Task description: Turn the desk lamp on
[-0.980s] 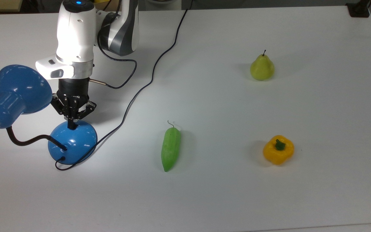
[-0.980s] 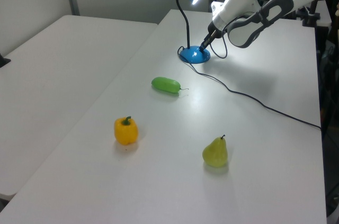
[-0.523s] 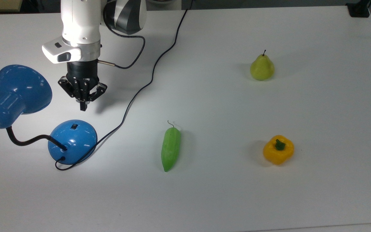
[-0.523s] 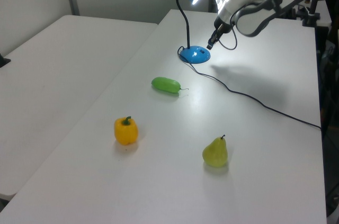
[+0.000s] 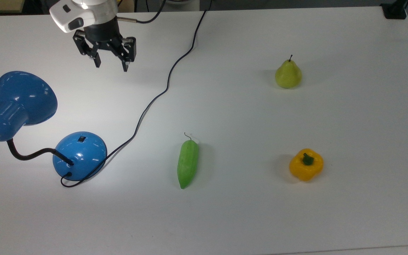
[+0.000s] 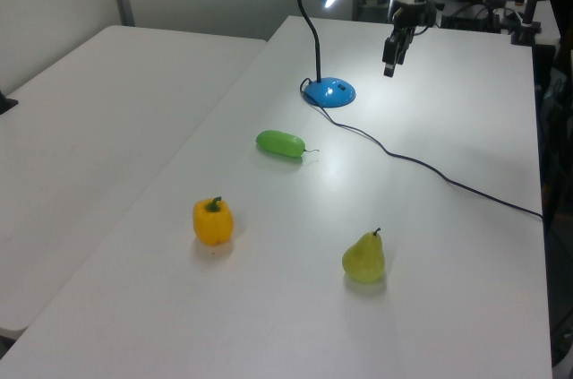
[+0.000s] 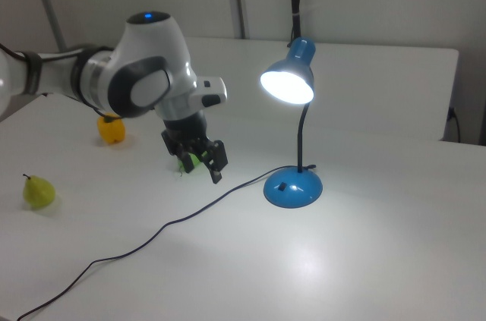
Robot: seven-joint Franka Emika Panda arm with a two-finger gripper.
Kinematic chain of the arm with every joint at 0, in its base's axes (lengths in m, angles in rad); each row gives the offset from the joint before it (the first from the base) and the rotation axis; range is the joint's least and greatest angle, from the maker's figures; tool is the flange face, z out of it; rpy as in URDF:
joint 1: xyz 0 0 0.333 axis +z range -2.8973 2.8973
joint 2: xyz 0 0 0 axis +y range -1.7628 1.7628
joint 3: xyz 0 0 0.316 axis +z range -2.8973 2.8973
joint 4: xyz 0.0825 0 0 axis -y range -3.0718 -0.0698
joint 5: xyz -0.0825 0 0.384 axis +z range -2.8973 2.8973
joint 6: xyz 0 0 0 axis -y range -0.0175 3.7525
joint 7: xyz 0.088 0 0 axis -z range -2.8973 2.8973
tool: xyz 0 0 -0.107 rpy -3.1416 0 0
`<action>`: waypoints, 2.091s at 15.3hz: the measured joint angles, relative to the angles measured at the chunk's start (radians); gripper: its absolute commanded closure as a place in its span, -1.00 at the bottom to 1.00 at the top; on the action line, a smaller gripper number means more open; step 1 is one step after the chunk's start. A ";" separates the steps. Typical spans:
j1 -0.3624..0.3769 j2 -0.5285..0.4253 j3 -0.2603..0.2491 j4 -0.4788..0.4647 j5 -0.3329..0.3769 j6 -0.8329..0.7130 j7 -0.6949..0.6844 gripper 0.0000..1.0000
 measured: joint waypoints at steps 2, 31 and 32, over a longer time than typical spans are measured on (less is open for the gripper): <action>0.009 -0.038 0.002 0.033 0.000 -0.108 0.051 -1.00; 0.005 -0.092 0.216 0.178 0.022 -0.280 -0.007 -1.00; 0.005 -0.092 0.216 0.178 0.022 -0.284 -0.008 -1.00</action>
